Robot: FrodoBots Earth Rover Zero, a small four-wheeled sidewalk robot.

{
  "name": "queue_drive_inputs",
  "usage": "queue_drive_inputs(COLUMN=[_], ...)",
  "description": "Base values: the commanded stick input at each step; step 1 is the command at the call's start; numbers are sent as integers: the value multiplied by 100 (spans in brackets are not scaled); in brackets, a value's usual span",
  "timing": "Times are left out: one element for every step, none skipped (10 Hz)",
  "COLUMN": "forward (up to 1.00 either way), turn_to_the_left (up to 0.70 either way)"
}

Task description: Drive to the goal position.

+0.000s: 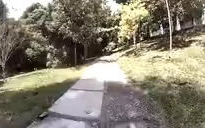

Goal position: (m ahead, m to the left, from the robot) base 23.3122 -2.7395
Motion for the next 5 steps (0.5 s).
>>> queue_drive_inputs(forward=[50, 50, 50, 50, 50], turn_to_the_left=[-50, -50, -20, 0, 0])
